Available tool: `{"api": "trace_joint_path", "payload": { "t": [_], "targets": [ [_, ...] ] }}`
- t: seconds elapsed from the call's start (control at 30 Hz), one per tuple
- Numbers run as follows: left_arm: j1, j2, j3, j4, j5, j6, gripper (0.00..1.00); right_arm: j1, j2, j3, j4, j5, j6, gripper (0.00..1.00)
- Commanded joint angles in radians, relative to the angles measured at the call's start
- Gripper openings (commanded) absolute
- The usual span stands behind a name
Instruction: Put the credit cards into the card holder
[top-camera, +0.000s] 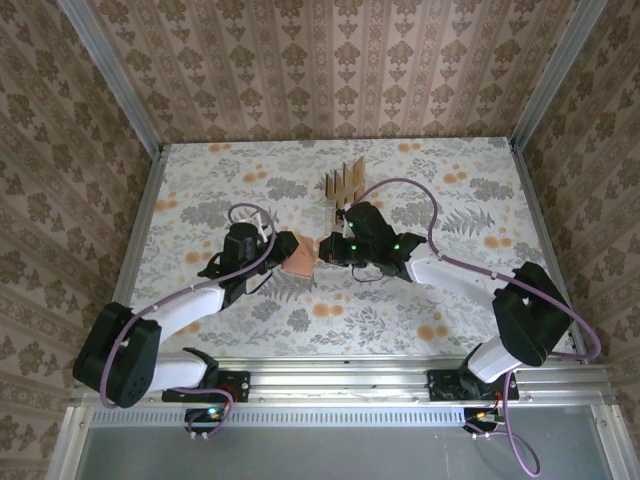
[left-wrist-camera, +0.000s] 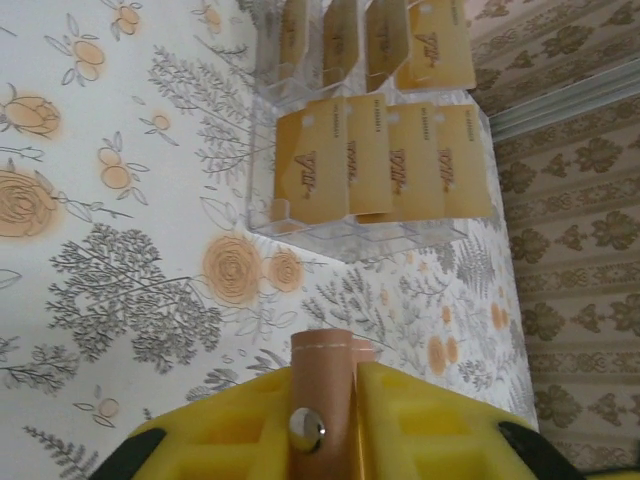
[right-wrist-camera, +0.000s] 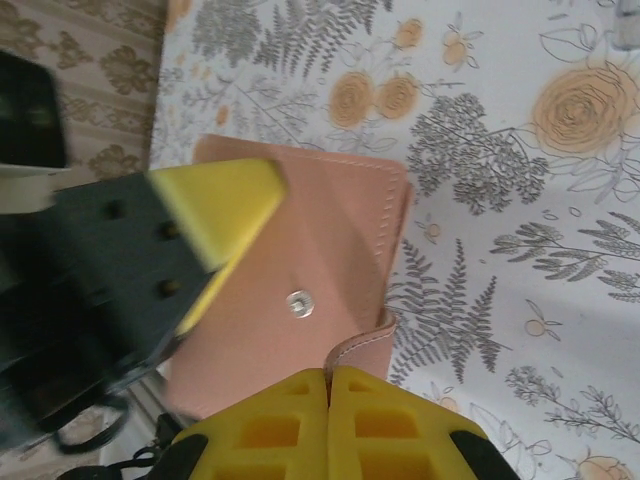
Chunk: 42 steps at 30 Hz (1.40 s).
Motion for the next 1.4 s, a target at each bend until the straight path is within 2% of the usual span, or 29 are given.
{"api": "trace_joint_path", "payload": {
  "t": [0.0,0.2,0.43,0.67,0.8,1.0,1.37],
  "targets": [
    [0.02,0.055,-0.029,0.101,0.017,-0.015,0.3,0.007,-0.049,0.039,-0.02,-0.05,-0.012,0.0],
    [0.019,0.165,-0.037,0.219,0.048,-0.042,0.52,0.045,-0.015,0.094,-0.02,-0.071,-0.008,0.0],
    [0.016,0.211,-0.066,0.288,0.059,-0.055,0.64,0.058,0.047,0.137,-0.023,-0.084,-0.014,0.0],
    [0.028,0.194,-0.112,0.286,0.058,-0.037,0.68,0.045,0.06,0.1,-0.043,-0.1,-0.053,0.0],
    [0.039,0.175,-0.138,0.276,0.056,-0.026,0.69,0.0,0.041,0.053,-0.031,-0.149,-0.086,0.0],
    [0.041,0.137,-0.142,0.213,0.046,0.011,0.71,-0.074,0.028,-0.002,-0.038,-0.257,-0.159,0.0],
    [0.021,0.108,-0.091,0.039,0.026,0.102,0.73,-0.142,-0.04,-0.15,-0.004,-0.262,-0.174,0.0]
  ]
}}
